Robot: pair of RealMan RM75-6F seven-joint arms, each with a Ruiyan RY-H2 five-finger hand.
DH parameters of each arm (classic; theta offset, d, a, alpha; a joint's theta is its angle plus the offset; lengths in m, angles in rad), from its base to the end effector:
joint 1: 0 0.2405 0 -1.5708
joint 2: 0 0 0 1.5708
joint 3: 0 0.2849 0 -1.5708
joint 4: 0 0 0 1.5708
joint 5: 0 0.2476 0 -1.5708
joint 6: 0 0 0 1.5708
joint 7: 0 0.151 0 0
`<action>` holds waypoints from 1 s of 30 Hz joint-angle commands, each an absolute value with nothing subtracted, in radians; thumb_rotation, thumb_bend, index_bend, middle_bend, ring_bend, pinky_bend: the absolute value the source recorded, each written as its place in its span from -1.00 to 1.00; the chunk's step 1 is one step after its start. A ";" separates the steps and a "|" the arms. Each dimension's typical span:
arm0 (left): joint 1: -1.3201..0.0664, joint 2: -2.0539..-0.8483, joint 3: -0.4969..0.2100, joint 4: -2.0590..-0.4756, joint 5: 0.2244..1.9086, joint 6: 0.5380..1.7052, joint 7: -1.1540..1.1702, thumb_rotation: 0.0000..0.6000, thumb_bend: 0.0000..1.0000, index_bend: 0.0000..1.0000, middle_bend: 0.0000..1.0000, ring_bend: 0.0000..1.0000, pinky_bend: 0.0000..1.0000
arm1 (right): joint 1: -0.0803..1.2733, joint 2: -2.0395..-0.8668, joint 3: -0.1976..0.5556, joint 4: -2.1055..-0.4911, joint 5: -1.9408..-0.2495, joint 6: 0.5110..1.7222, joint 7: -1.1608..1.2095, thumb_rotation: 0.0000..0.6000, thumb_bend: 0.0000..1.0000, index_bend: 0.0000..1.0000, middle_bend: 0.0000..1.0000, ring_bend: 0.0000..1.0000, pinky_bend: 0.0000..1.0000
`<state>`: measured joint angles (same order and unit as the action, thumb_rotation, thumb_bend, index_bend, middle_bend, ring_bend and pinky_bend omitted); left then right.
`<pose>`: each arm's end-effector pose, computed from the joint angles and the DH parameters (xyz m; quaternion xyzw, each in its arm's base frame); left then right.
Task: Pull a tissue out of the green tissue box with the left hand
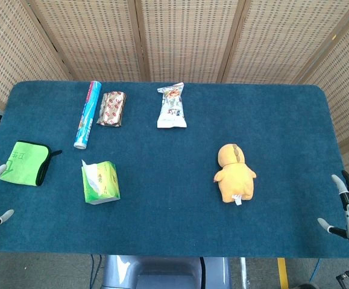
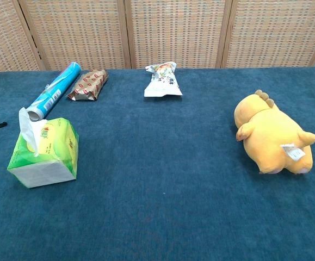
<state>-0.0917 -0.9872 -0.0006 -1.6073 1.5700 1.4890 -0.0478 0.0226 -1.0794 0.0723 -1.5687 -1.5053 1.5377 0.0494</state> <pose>-0.3577 0.1842 0.1756 -0.6378 -0.3573 -0.3621 0.5783 -0.3702 -0.1769 0.1673 0.5740 -0.3712 0.3861 0.6194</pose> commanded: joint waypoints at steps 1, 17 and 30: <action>-0.092 -0.987 0.000 -1.607 1.569 1.488 -0.048 1.00 -0.86 -1.00 -1.00 -1.00 -1.00 | 0.022 -1.079 0.072 -1.569 -1.505 1.537 0.049 1.00 -1.00 -1.00 -1.00 -1.00 -1.00; -0.196 -0.954 -0.004 -1.652 1.618 1.349 -0.063 1.00 -0.85 -1.00 -1.00 -1.00 -1.00 | 0.024 -1.077 0.080 -1.567 -1.489 1.533 0.056 1.00 -1.00 -1.00 -1.00 -1.00 -1.00; -0.496 -1.055 -0.056 -1.591 1.672 1.005 -0.097 1.00 -0.87 -1.00 -1.00 -1.00 -1.00 | 0.033 -1.079 0.090 -1.557 -1.457 1.505 0.063 1.00 -1.00 -1.00 -1.00 -1.00 -1.00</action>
